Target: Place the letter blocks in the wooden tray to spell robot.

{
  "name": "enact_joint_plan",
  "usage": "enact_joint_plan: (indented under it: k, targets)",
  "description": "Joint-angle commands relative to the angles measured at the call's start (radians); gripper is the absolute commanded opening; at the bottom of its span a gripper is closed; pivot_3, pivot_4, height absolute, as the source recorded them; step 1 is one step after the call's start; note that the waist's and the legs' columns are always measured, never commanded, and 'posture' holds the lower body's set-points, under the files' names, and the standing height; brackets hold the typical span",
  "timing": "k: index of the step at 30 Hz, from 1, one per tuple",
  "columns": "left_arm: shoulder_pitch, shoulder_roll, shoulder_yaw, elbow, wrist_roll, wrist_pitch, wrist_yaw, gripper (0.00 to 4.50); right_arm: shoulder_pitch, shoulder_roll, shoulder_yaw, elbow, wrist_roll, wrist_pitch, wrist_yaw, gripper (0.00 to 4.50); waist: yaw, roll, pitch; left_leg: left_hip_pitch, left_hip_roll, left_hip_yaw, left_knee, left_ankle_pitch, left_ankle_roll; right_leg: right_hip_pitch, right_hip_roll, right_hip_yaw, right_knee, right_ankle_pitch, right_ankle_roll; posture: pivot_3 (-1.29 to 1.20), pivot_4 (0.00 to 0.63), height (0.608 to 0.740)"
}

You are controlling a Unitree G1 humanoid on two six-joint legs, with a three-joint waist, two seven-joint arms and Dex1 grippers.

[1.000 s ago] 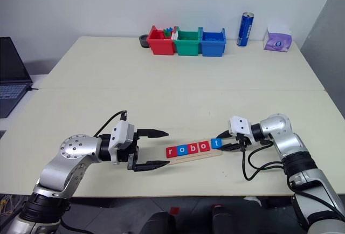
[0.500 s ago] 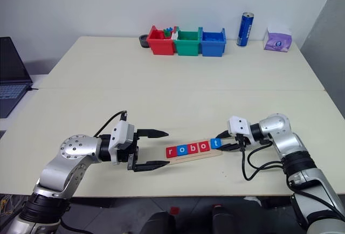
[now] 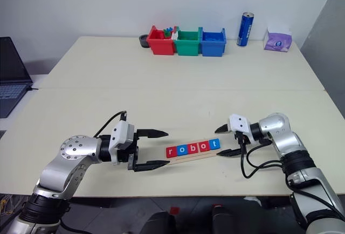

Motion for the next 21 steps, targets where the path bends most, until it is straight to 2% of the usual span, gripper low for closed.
enact_joint_plan:
  k: [1,3,6,16,17,21]
  targets:
    - [-0.005,0.0,0.008,-0.032,-0.016,-0.007,-0.004,4.5,-0.016,-0.028,-0.056,-0.064,0.037,0.026,-0.01,4.45,0.0,0.0,0.0,0.0,0.0,0.0,0.0,0.0,0.0,0.0,0.0,0.0,0.0,0.0,0.0,0.0,0.15,0.74]
    - [-0.011,-0.001,0.006,-0.026,-0.016,-0.008,-0.007,4.5,-0.006,-0.052,-0.076,-0.075,0.046,0.038,-0.005,4.45,0.0,0.0,0.0,0.0,0.0,0.0,0.0,0.0,0.0,0.0,0.0,0.0,0.0,0.0,0.0,0.0,0.15,0.74]
    - [-0.02,-0.005,0.001,-0.019,-0.015,-0.01,-0.009,4.5,0.008,-0.079,-0.095,-0.073,0.056,0.05,-0.002,3.84,0.002,0.0,0.0,0.0,0.0,0.0,0.0,0.0,0.0,0.0,-0.001,0.0,0.0,0.0,0.0,0.0,0.15,0.74]
    - [-0.028,-0.005,0.002,-0.014,-0.013,-0.012,-0.023,4.5,0.069,-0.059,-0.081,-0.081,0.025,-0.006,-0.044,0.18,-0.001,0.0,0.0,0.0,0.0,0.0,0.0,0.0,0.0,0.0,0.0,0.0,0.0,0.0,0.0,0.0,0.15,0.74]
    - [-0.028,-0.004,0.004,-0.014,-0.013,-0.012,-0.024,4.5,0.073,-0.056,-0.079,-0.083,0.022,-0.01,-0.05,0.05,-0.001,0.0,0.0,0.0,0.0,0.0,0.0,0.0,0.0,0.0,0.0,0.0,0.0,0.0,0.0,0.0,0.15,0.74]
    - [-0.024,-0.005,0.0,-0.022,-0.012,-0.01,-0.022,4.5,0.083,-0.048,-0.07,-0.085,0.014,-0.021,-0.063,0.05,-0.001,0.0,0.0,0.0,0.0,0.0,0.0,0.0,0.0,0.0,0.0,0.0,0.0,0.0,0.0,0.0,0.15,0.74]
